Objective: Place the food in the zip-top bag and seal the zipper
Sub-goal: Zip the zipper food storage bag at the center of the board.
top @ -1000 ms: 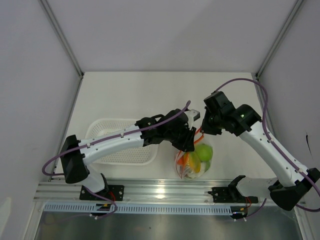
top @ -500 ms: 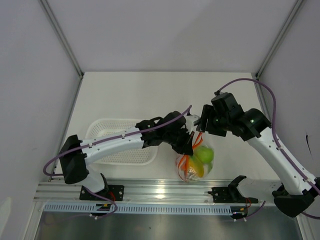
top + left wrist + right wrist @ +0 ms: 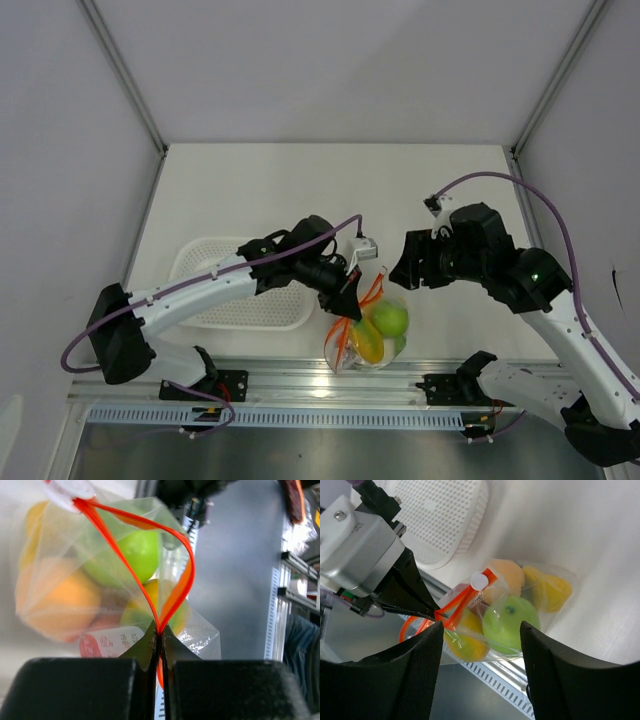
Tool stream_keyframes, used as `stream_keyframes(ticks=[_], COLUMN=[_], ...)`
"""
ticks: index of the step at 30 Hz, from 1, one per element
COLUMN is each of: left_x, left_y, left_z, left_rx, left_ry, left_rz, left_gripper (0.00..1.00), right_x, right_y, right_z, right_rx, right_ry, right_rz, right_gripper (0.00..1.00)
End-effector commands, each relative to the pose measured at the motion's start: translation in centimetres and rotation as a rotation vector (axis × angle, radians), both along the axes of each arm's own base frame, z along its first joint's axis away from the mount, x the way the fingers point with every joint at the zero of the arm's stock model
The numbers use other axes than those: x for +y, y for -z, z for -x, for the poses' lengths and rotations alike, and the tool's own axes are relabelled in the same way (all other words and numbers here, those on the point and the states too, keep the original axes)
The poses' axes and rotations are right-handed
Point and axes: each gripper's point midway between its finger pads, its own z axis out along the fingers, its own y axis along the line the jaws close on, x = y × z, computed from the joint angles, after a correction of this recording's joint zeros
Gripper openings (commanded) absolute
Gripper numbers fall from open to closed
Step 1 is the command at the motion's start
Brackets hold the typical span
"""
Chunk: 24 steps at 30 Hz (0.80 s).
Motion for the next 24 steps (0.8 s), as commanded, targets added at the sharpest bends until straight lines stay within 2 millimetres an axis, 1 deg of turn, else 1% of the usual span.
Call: stream_keyframes(ticks=[1, 3, 6, 7, 12, 13, 15, 17, 18, 20, 21, 23, 24], left_x=[0.9, 1.2, 1.6, 1.8, 2.3, 2.5, 3.0, 3.5, 3.9, 4.4, 4.9, 5.4, 6.0], left_y=[-4.0, -4.0, -4.1, -3.7, -4.7, -4.8, -5.5, -6.0, -6.8, -7.5, -8.5, -9.5, -10.4], left_z=[2.7, 3.0, 3.4, 3.6, 4.0, 4.1, 4.5, 4.9, 5.4, 5.9, 6.5, 7.2, 8.0], left_rx=[-0.042, -0.045, -0.04, -0.032, -0.036, -0.034, -0.038, -0.033, -0.041, -0.048, -0.059, -0.066, -0.067], left_ry=[0.177, 0.186, 0.194, 0.2, 0.219, 0.219, 0.236, 0.248, 0.265, 0.284, 0.303, 0.327, 0.358], left_rz=[0.173, 0.183, 0.195, 0.193, 0.216, 0.216, 0.238, 0.251, 0.279, 0.311, 0.343, 0.377, 0.412], left_gripper=[0.01, 0.01, 0.01, 0.01, 0.0, 0.01, 0.01, 0.01, 0.01, 0.01, 0.01, 0.01, 0.01], right_x=[3.5, 4.1, 4.7, 5.0, 5.7, 5.7, 5.6, 5.4, 5.5, 5.4, 5.5, 5.5, 5.5], right_y=[-1.9, -1.9, -1.2, -0.7, 0.5, 0.3, 0.6, 0.1, -0.1, -1.1, -1.4, -2.5, -2.9], right_z=[1.2, 1.6, 1.7, 1.5, 1.3, 1.3, 1.6, 2.0, 2.5, 3.5, 4.0, 5.8, 6.4], right_rx=[-0.076, -0.083, -0.088, -0.096, -0.102, -0.11, -0.105, -0.128, -0.126, -0.157, -0.161, -0.182, -0.191], right_ry=[-0.225, -0.267, -0.31, -0.315, -0.322, -0.32, -0.323, -0.334, -0.355, -0.398, -0.421, -0.507, -0.535], right_rz=[-0.165, -0.193, -0.213, -0.222, -0.262, -0.275, -0.28, -0.289, -0.303, -0.338, -0.355, -0.401, -0.418], right_gripper=[0.65, 0.66, 0.66, 0.66, 0.66, 0.66, 0.66, 0.66, 0.66, 0.66, 0.67, 0.67, 0.68])
